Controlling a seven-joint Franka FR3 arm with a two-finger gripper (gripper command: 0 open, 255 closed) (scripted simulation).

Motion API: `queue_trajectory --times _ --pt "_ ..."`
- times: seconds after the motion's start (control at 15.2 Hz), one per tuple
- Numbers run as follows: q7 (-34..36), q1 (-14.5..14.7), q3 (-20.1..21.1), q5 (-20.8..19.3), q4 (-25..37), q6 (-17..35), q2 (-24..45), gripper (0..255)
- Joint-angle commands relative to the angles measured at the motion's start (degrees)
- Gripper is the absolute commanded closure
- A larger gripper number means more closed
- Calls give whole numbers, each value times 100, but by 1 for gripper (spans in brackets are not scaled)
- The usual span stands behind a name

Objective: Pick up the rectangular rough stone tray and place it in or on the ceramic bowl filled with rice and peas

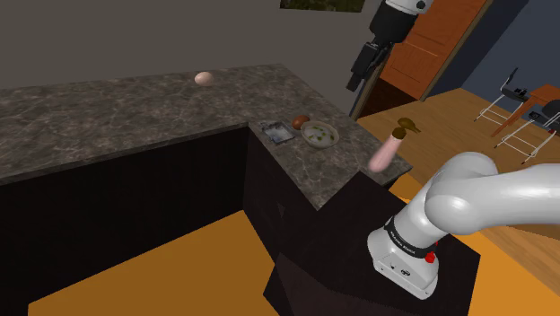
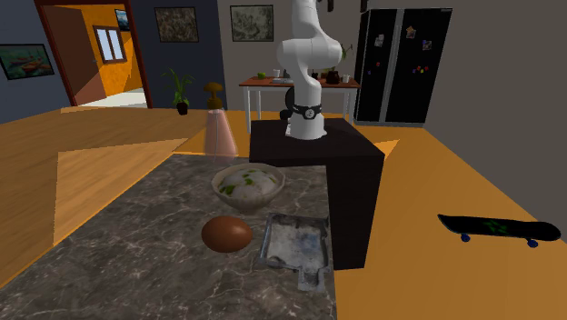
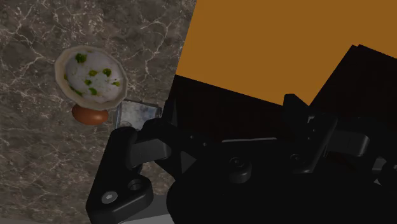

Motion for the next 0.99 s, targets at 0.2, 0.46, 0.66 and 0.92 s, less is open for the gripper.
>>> queue_trajectory --times 0.2,0.46,0.66,0.92 --pt "-75 -60 -46 -53 -99 515 473 0" --pt "-163 -140 -104 -119 -123 1175 1185 0" --pt "-220 -195 -148 -166 -60 1639 1768 0" --pt "-287 -265 -203 -225 130 2200 2593 0"
